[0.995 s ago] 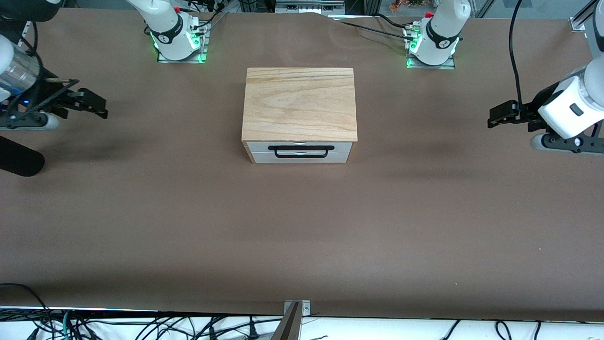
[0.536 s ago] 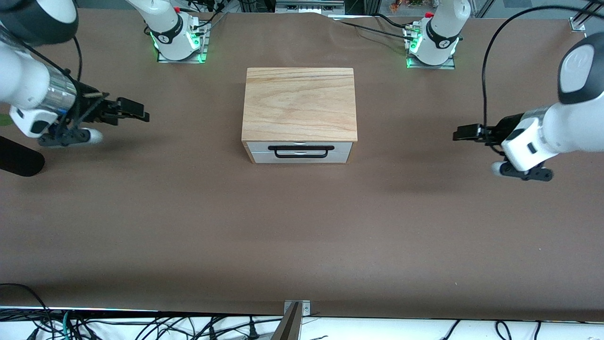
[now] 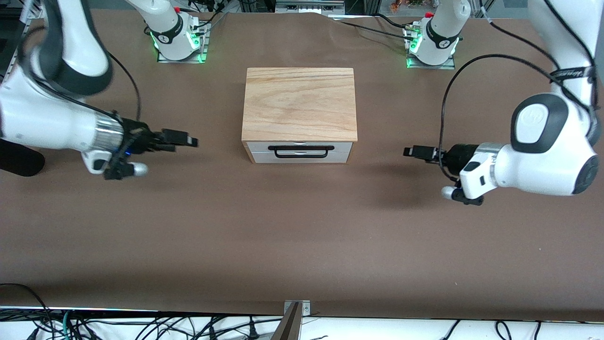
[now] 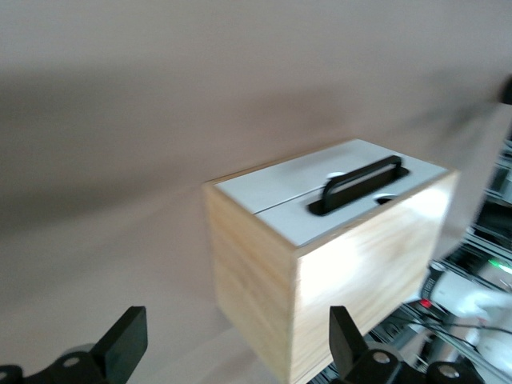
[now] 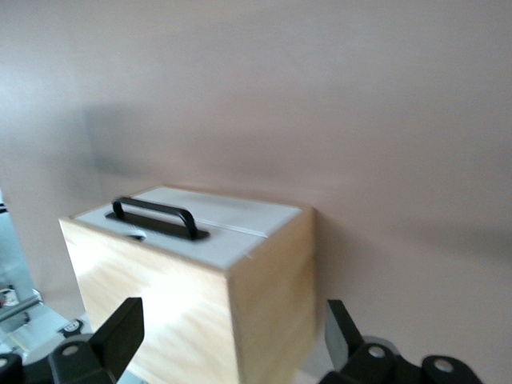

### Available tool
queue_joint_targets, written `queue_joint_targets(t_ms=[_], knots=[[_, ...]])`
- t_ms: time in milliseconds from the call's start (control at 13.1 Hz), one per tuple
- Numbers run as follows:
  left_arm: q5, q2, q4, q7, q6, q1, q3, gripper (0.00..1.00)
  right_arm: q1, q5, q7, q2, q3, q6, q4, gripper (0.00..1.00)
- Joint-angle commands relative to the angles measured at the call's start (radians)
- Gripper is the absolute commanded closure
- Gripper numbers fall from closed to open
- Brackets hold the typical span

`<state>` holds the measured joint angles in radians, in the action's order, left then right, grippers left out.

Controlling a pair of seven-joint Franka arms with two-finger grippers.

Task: Pull top drawer with both arms simultaneously
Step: 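Move the left gripper and the right gripper toward the drawer handle, then close the left gripper and the right gripper on the black handle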

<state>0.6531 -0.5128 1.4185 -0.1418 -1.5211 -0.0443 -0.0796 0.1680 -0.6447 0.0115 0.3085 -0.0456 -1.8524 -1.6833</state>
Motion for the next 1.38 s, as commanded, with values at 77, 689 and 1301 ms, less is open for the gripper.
queue_joint_targets(t_ms=[77,689,1301], knots=[[0.213,-0.084,0.046,-0.276,-0.048,0.001,0.006,0.0,0.061,-0.163,0.105,0.086,0.0,-0.061,-0.002,0.0],[0.554,-0.19,0.149,-0.599,-0.183,-0.081,0.006,0.0,0.116,-0.688,0.645,0.198,0.0,-0.151,-0.148,0.0],[0.781,-0.208,0.319,-0.841,-0.292,-0.157,-0.032,0.02,0.166,-0.987,0.976,0.31,-0.002,-0.139,-0.174,0.35]])
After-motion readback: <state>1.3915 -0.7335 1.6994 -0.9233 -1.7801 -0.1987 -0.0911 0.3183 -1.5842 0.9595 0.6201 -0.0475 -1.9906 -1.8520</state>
